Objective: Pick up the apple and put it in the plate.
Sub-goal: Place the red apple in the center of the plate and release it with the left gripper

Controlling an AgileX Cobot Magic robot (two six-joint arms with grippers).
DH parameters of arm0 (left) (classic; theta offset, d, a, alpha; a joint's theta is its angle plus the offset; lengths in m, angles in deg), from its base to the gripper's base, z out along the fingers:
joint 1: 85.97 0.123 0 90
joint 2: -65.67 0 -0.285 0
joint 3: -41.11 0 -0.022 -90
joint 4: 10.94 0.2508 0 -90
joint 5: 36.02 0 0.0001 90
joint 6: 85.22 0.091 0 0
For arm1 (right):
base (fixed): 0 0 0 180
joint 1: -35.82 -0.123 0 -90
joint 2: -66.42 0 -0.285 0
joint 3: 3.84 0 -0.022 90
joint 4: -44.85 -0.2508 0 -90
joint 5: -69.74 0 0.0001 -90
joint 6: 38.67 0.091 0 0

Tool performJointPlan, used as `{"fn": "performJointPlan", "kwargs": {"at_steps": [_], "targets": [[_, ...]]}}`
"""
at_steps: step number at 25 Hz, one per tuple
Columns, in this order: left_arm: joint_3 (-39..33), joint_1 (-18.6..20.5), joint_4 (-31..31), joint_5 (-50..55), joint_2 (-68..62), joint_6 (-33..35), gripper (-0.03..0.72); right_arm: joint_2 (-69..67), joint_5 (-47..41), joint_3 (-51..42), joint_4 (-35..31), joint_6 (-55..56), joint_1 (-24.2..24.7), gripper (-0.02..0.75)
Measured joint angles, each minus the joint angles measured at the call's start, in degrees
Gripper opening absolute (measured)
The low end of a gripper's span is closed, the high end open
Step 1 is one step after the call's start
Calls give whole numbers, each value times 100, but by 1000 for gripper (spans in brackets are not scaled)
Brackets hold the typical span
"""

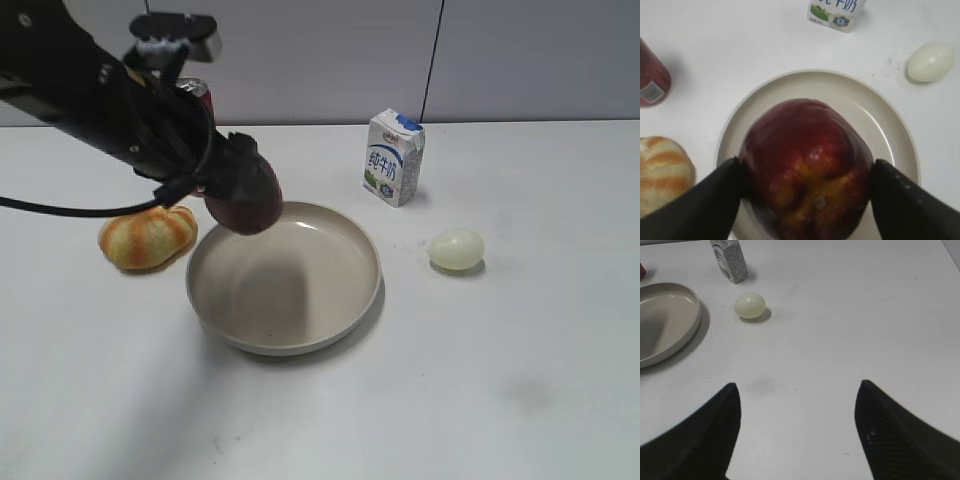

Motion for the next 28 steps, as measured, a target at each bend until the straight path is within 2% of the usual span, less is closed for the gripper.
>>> {"fn": "performJointPlan", "kwargs": {"at_steps": [7, 9, 12, 18, 23, 28], "targets": [[0, -277, -38, -142, -969, 0, 591, 0, 0, 0, 0, 0, 0, 571], [0, -308, -44, -170, -1108, 0, 626, 0, 0, 0, 0, 0, 0, 571], [4, -313, -49, -246, -1132, 0, 678, 0, 0, 0, 0, 0, 0, 571], [176, -277, -32, 21, -817, 0, 692, 0, 0, 0, 0, 0, 0, 571], [350, 58, -15, 892, 264, 0, 692, 0, 0, 0, 0, 0, 0, 571], [339, 773, 196, 2290, 1316, 0, 692, 0, 0, 0, 0, 0, 0, 571]]}}
